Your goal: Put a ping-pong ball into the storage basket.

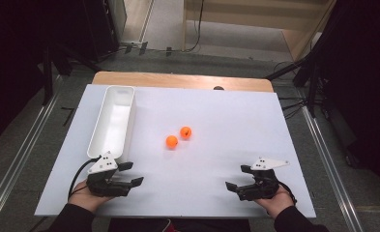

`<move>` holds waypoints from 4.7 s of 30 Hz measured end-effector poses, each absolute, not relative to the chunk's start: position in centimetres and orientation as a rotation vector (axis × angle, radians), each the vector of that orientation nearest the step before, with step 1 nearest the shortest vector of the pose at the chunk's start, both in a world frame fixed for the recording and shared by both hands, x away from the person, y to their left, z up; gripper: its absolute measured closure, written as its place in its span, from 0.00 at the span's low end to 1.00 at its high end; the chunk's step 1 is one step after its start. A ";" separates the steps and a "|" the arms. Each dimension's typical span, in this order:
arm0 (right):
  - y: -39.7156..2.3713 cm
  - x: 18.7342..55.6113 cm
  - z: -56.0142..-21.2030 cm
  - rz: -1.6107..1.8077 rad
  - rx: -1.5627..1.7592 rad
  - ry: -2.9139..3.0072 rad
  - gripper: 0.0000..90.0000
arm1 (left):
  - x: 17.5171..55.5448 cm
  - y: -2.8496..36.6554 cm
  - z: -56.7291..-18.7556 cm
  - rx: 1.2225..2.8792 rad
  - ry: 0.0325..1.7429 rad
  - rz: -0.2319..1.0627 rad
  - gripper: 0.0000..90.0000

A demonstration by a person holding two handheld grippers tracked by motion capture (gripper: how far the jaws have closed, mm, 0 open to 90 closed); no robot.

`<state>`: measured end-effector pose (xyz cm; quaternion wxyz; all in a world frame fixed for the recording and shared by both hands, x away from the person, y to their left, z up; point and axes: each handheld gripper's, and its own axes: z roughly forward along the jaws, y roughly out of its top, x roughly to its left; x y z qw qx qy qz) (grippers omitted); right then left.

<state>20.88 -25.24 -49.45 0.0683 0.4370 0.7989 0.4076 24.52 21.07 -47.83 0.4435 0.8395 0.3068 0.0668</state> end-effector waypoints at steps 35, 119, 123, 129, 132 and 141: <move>-25.1 21.0 -49.6 1.217 1.313 2.423 0.09 | 24.6 20.9 -47.0 2.087 0.759 0.154 0.34; -25.1 20.9 -49.7 1.202 1.304 2.451 0.09 | 26.8 13.3 -46.5 2.081 0.727 0.152 0.32; -25.1 20.9 -49.7 1.199 1.301 2.453 0.09 | 27.0 13.0 -46.4 2.081 0.724 0.148 0.32; -25.1 20.9 -49.7 1.200 1.300 2.455 0.09 | 27.3 12.6 -46.3 2.086 0.720 0.148 0.32; -25.1 20.9 -49.7 1.202 1.303 2.453 0.09 | 27.5 12.3 -46.2 2.093 0.723 0.150 0.31; -25.1 20.9 -49.7 1.203 1.303 2.453 0.09 | 28.2 11.5 -46.1 2.117 0.734 0.130 0.27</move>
